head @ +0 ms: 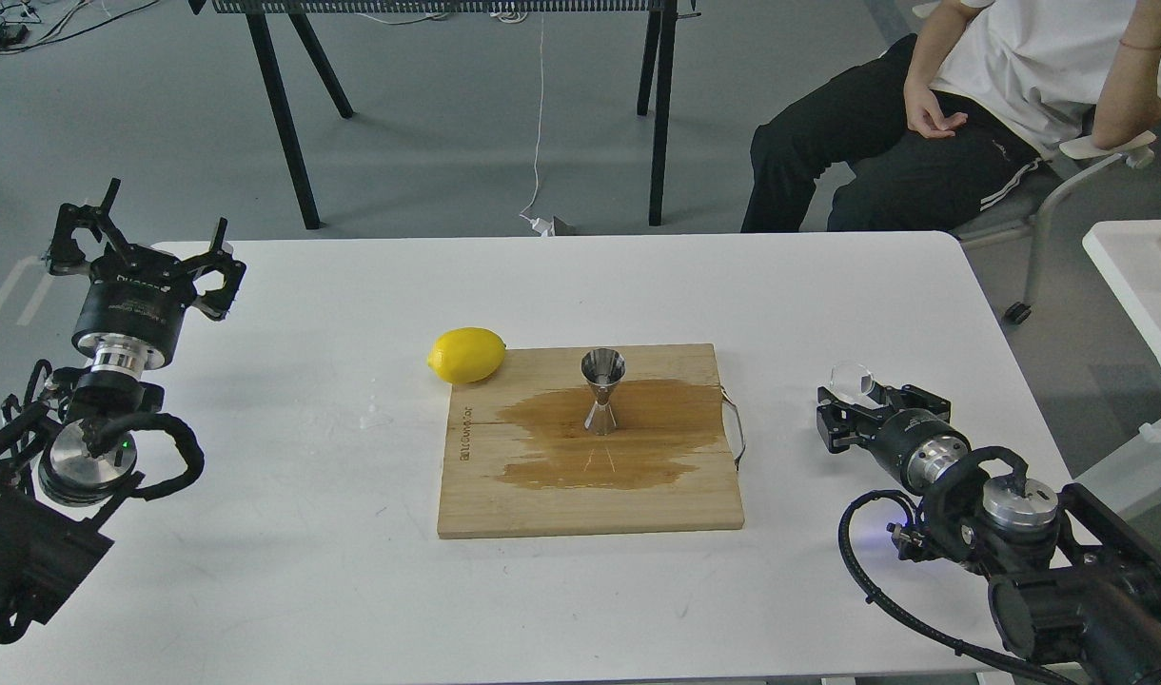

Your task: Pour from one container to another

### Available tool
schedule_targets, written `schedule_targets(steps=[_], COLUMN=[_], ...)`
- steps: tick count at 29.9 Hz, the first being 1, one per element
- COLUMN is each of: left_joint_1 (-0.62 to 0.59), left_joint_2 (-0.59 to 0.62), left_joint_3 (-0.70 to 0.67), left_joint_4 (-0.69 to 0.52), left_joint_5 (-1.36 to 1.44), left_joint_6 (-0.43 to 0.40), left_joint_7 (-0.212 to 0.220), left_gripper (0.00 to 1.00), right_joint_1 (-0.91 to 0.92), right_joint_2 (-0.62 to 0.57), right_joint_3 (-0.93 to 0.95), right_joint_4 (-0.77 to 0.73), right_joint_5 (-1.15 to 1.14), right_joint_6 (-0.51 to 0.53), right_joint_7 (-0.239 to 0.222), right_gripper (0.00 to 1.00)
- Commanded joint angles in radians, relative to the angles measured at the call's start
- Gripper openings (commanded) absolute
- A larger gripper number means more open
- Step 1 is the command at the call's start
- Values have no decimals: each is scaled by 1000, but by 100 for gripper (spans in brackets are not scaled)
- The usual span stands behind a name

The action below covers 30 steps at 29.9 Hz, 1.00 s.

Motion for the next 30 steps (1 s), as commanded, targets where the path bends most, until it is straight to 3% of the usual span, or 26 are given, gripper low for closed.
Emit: schedule_targets(steps=[1,3,4,15,20,25,30], left_joint_1=[1,1,1,1,1,-1,-3], left_joint_2=[0,0,0,1,11,12,14], left_joint_3=[0,0,0,0,0,0,0], left_joint_4=[0,0,0,0,0,0,0], left_joint_5=[-1,-1,-1,-1,-1,-1,-1], left_joint_6=[0,0,0,0,0,0,0], left_joint_7=[0,-1,0,0,0,2,5], left_gripper=[100,100,100,100,100,100,100], right_joint_1=[0,2,2,-9,9,95,181], right_joint_2=[0,0,0,-26,-64,-123,-152], right_joint_3=[1,3,3,18,29,26,23], right_joint_4=[4,6,6,107,144,147,124], right_joint_5=[2,2,3,3,-3,-18,-89], right_joint_6=[0,0,1,34,141,176,313], right_joint_7=[1,1,1,-1,2,1,2], right_gripper=[78,93,94,97,99,99,99])
